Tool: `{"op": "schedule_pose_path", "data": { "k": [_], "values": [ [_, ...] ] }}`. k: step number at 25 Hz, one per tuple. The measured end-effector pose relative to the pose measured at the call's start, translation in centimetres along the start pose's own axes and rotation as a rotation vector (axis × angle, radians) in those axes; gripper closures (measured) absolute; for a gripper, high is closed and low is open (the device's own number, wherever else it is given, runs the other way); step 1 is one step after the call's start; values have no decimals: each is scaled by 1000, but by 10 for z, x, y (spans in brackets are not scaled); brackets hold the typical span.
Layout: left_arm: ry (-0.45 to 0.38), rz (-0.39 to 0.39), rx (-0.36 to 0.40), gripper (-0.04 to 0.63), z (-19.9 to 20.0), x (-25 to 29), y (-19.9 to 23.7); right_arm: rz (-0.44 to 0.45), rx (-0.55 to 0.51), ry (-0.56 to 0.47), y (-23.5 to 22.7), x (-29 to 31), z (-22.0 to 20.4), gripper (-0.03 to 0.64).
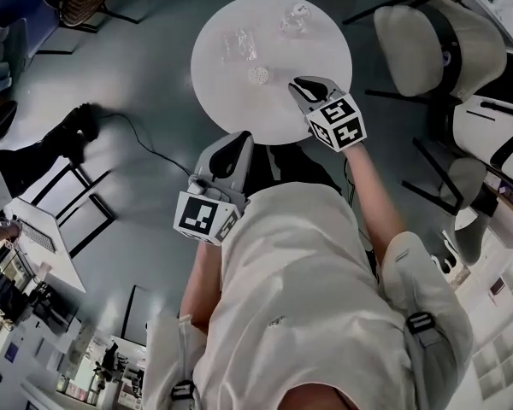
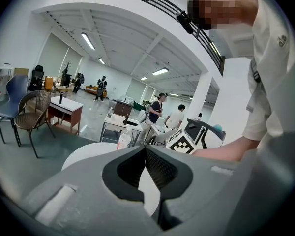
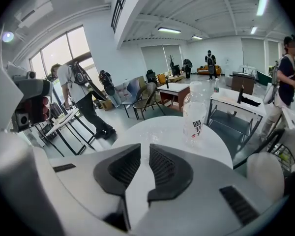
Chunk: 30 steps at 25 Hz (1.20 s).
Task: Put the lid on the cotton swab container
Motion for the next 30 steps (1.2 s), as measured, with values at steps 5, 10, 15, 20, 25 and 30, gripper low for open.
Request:
{"op": "schedule_pose_path", "data": {
  "k": [5, 10, 15, 20, 25, 30],
  "values": [
    [12, -16, -9, 584, 1, 3, 9, -29, 6, 53, -3, 32, -10, 557],
    [13, -21, 0, 584, 6, -2, 21, -28, 9, 101, -2, 56, -15, 557],
    [18, -16, -2, 584, 9, -6, 36, -22, 2, 122, 1, 69, -14, 557],
    [22, -18, -9, 584, 9, -4, 45, -16, -2, 125, 2, 74, -9, 557],
    [25, -9, -19, 584, 9, -9, 52, -8, 1, 123, 5, 81, -3, 557],
    [20, -1, -28, 584, 9, -10, 56, 4, -7, 129, 6, 89, 1, 557]
  ]
}}
Point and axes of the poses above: the fingertips, and each gripper's own axes: x forward along the fingers, y to its left, z out of its top, the point moved 8 cm from there along -x, backward along the fingers
